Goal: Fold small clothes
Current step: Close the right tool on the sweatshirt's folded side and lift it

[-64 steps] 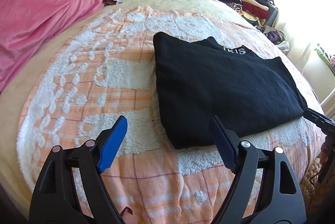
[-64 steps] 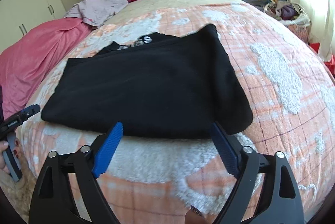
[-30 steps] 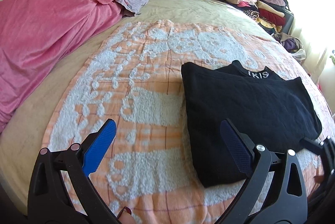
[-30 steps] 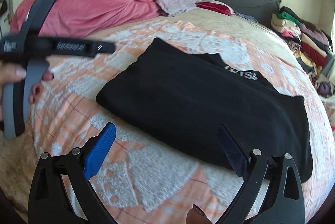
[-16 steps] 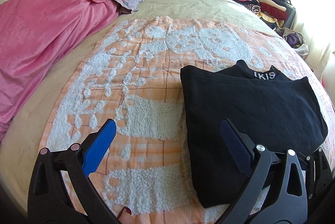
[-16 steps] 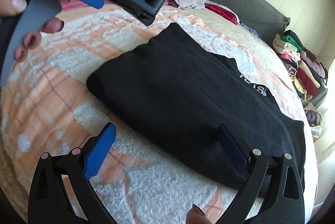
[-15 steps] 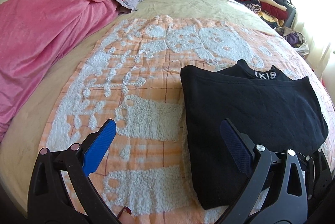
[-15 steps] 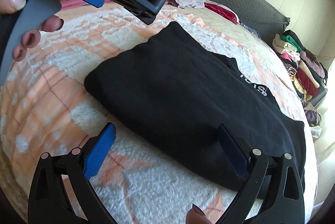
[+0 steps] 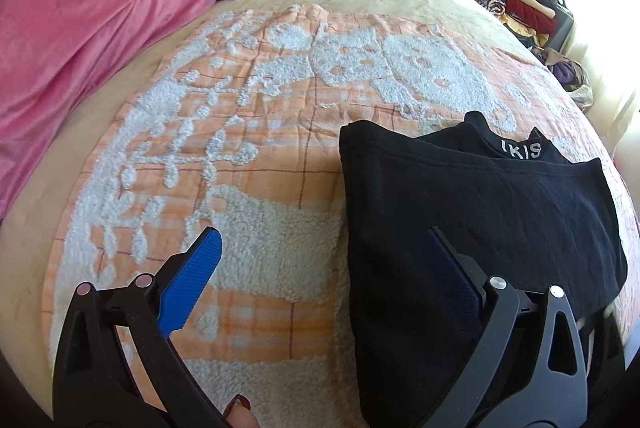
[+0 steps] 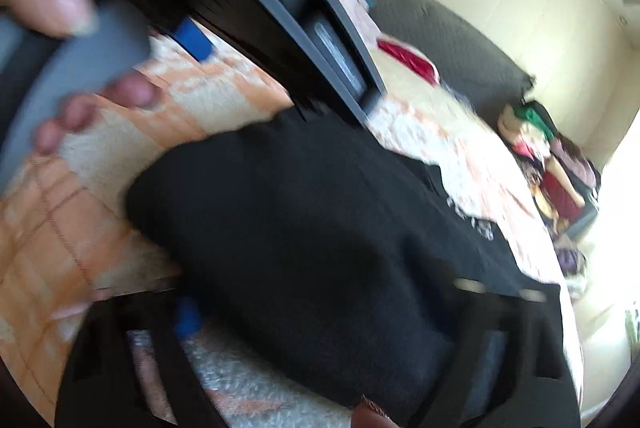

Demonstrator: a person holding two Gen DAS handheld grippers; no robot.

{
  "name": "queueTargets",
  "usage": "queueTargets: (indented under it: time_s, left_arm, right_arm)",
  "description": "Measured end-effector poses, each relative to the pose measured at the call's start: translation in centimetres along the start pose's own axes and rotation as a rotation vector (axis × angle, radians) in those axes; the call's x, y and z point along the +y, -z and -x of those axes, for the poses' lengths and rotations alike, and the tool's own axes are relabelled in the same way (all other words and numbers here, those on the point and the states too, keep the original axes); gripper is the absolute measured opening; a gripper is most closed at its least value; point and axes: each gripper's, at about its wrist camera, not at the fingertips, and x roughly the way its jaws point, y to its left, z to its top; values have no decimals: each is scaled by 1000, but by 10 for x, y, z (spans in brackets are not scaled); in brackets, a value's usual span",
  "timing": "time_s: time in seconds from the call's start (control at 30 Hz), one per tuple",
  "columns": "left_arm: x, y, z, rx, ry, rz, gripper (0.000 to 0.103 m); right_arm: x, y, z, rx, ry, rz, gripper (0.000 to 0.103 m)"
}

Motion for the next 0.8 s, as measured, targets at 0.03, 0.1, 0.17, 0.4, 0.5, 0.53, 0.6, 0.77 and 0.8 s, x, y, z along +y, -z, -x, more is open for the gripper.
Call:
queueTargets:
  time_s: [0.03, 0.1, 0.17, 0.4, 0.5, 0.53, 0.6, 0.77, 0.8]
  left_arm:
    - [-2, -1, -1, 3, 4, -3, 93]
    - [-4, -3, -3, 10, 15, -3, 93]
    - [-6, -6, -6, 18, 27, 0, 93]
    - [-20, -14, -13, 45, 84, 5, 93]
    - [-30, -18, -14, 60, 144, 20, 93]
    - [-34, -19, -14, 63, 167, 25, 93]
    - [-45, -22, -13, 69, 195, 19, 93]
    - [-73, -27, -6, 76, 289, 19, 54]
    - [-82, -28, -2, 72, 301, 13, 43]
  right_arm:
    - [-1, 1, 3, -18, -7, -4, 49]
    - [-4, 2, 8, -43, -21, -17, 33]
    - [-11, 2, 13, -73, -26, -42, 19]
    - [-28, 5, 31, -126, -36, -121, 12]
    - [-38, 8, 41, -153, -32, -151, 11]
    - [-42, 9, 45, -161, -27, -158, 11]
    - [-51, 12, 52, -181, -17, -175, 11]
    - [-72, 24, 69, -220, 14, -221, 10]
    - [-75, 27, 71, -222, 17, -228, 10]
